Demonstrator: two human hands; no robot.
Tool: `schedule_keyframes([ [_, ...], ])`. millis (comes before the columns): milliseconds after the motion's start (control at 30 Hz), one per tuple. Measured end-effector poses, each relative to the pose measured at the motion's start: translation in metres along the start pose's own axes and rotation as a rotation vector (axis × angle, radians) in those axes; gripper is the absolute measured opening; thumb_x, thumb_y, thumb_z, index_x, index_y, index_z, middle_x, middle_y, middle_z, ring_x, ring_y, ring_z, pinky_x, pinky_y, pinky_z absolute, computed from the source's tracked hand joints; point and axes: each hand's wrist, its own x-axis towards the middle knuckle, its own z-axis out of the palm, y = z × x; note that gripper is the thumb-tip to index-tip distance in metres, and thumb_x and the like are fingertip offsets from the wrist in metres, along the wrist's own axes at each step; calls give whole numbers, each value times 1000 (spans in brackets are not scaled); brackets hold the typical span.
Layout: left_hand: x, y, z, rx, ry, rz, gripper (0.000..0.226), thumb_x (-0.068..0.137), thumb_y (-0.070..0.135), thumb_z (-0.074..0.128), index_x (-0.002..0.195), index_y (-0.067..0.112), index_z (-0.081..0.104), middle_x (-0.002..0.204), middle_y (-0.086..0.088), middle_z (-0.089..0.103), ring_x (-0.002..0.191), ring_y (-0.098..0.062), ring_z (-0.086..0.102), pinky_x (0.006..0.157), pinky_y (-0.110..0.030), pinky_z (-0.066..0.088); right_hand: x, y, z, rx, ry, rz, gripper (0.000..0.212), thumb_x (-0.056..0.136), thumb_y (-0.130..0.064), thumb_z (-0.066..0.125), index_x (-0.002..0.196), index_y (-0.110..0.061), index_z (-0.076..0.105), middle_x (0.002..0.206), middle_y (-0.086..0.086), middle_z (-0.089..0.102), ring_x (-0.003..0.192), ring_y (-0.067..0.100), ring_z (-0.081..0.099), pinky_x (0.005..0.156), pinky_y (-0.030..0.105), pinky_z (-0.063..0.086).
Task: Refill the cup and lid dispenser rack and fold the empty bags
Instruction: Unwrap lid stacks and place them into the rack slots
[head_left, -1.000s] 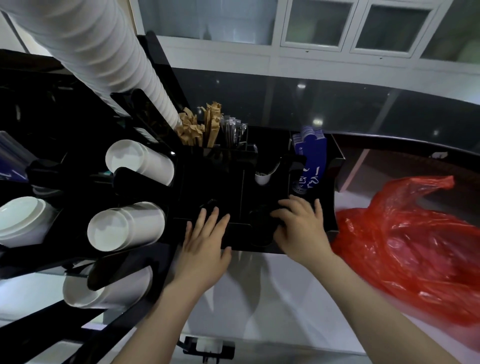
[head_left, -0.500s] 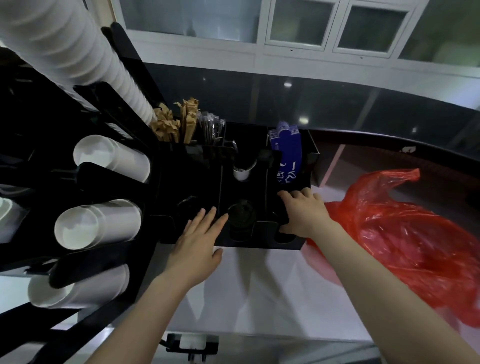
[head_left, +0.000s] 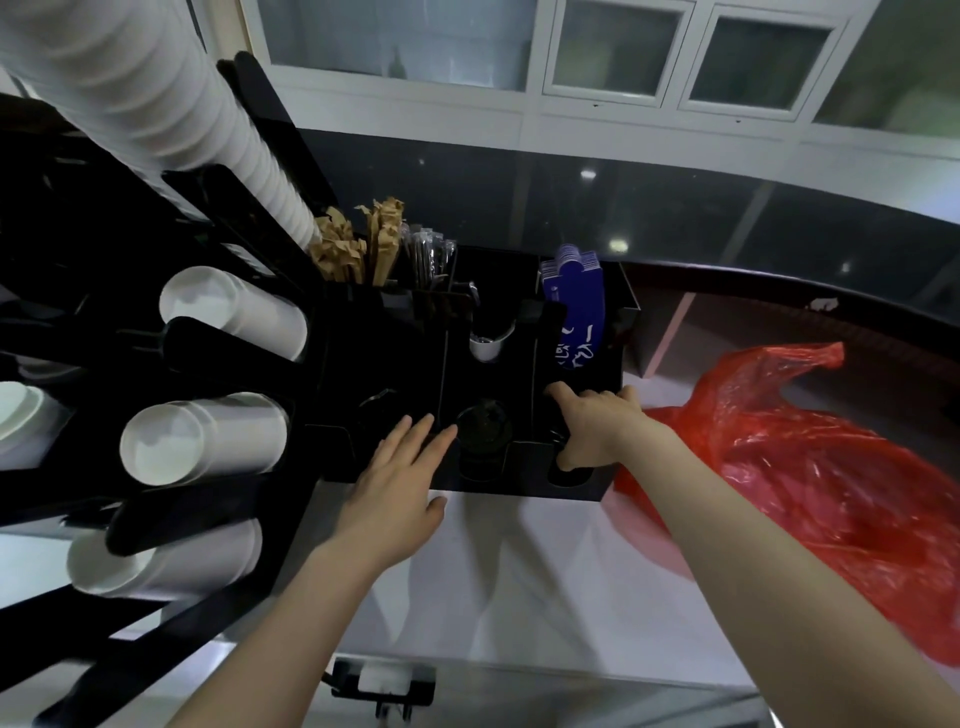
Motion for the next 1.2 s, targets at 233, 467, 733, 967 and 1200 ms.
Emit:
schedule_keyframes([
  [233,0,-2,0,-19,-14,2,76,93,29,54,151,38,6,160,13,-2,145,-7,-16,119,-40,17,-7,5,1,45,172,-4,84,63,-35,69,135,-33,25,109,6,53,98,31,55,86,43,28],
  [467,1,17,-13,-121,45,30,59,96,32,50,149,30,26,159,11,8,147,-8,-5,116,-24,-5,-49,16,-5,483,460,1,82,59,-26,74,129,-36,31,115,1,54,105,27,52,90,47,43],
  [733,1,85,-10,-1113,3,-319,31,86,28,67,115,27,57,95,7,72,89,-6,69,87,-31,54,-93,-40,31,375,491,-95,89,58,-37,73,135,-41,28,135,-2,39,123,24,41,86,35,28],
  [967,-4,73,5,-1232,40,-471,32,85,12,68,116,18,60,94,-4,74,87,-17,71,77,-38,58,-105,-43,52,357,303,-242,109,65,-63,72,150,-42,7,156,-5,15,140,19,16,105,37,23],
  [1200,-11,49,0,-1208,96,-502,36,83,19,72,117,21,60,93,1,74,83,-10,70,68,-23,50,-79,-1,40,543,589,-14,57,81,-21,72,134,-15,52,130,4,57,119,25,51,100,35,37],
])
